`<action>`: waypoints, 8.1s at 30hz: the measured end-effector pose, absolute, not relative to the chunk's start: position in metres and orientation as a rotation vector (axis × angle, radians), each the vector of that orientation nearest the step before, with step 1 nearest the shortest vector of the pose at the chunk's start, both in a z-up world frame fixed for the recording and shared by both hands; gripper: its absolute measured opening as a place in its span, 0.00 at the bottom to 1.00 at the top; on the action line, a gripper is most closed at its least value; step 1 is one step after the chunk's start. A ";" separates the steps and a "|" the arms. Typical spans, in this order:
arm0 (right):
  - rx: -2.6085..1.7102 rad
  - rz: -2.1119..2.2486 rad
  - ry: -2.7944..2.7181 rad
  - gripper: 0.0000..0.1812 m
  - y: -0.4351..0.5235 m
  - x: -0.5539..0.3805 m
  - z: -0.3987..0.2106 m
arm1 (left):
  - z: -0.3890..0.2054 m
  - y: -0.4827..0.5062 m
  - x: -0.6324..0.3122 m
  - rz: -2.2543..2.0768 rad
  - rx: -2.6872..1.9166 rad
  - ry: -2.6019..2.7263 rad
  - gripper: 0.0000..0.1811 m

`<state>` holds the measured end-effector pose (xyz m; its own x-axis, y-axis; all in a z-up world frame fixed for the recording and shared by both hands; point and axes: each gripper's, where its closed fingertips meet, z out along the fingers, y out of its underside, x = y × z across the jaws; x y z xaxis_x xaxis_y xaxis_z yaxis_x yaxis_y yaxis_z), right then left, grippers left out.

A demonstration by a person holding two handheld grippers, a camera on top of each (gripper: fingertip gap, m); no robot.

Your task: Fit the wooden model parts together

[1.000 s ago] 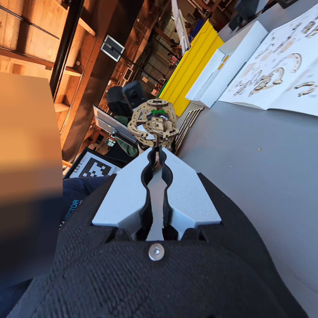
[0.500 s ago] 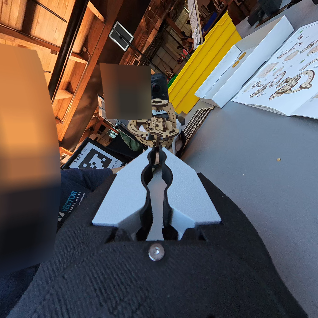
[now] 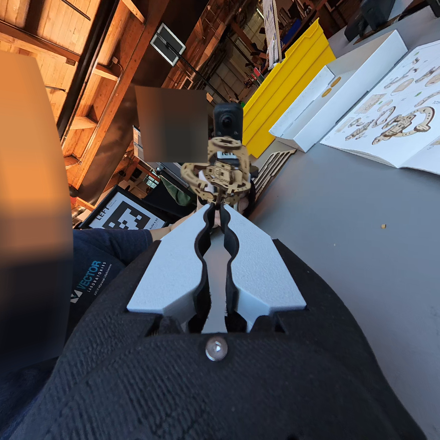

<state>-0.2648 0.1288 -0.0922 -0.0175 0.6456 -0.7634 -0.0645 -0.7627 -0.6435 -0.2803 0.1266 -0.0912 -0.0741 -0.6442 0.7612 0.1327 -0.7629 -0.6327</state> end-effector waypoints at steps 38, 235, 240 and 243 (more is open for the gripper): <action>-1.370 0.068 -1.482 0.09 0.139 -0.277 -0.126 | -0.119 0.136 -0.279 -1.617 -1.794 0.646 0.02; -1.493 2.111 -0.398 0.04 0.113 -0.277 -0.066 | -0.070 0.110 -0.278 -0.119 -1.037 1.161 0.00; -1.507 2.105 -0.400 0.04 0.113 -0.277 -0.069 | -0.073 0.110 -0.278 -0.100 -1.033 1.172 0.00; -1.519 2.108 -0.401 0.04 0.113 -0.278 -0.070 | -0.074 0.110 -0.277 -0.088 -1.029 1.181 0.00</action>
